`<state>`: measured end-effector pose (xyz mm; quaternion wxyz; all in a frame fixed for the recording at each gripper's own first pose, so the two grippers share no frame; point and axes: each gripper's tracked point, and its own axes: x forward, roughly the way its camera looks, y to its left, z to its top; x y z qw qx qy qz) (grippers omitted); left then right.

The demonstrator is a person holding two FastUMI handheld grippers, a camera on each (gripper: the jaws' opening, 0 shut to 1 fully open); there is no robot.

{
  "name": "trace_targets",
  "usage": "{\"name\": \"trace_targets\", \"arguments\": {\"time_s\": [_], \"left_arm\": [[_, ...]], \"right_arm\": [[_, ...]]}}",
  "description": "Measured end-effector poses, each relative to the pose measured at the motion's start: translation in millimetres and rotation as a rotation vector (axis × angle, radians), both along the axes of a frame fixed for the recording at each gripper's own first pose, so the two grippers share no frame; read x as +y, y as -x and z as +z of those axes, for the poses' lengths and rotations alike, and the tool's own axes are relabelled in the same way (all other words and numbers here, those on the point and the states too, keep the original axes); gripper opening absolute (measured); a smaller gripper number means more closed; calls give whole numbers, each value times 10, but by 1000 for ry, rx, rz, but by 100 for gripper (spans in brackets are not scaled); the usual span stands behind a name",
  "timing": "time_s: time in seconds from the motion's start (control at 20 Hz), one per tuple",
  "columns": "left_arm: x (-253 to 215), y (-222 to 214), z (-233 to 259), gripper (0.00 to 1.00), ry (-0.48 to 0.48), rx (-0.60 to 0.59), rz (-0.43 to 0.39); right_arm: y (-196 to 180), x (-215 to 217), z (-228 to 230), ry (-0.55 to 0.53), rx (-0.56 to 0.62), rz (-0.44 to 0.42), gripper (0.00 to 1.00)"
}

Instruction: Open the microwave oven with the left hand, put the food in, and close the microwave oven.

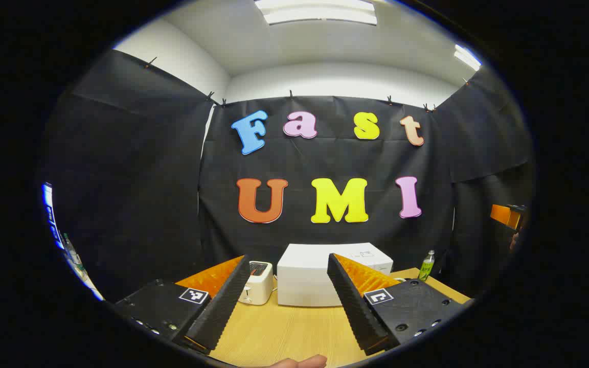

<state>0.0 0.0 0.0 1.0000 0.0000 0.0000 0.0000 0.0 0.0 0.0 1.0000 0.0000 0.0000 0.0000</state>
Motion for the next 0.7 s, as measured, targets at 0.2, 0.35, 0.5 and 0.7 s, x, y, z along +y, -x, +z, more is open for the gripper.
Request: {"name": "trace_targets", "arguments": {"time_s": [0.2,0.35,0.5,0.7], "left_arm": [[3,40,59,94,23,-8,-16],[1,58,87,94,7,-20,-2],[-55,49,70,94,4,-12,-17],[-118,14,1,94,-11,-1,-19]], "right_arm": [[21,-9,-23,-5,6,11,92],[23,-42,-30,-6,8,11,91],[30,-59,-66,-14,15,18,100],[28,-69,-115,-21,24,30,100]]}}
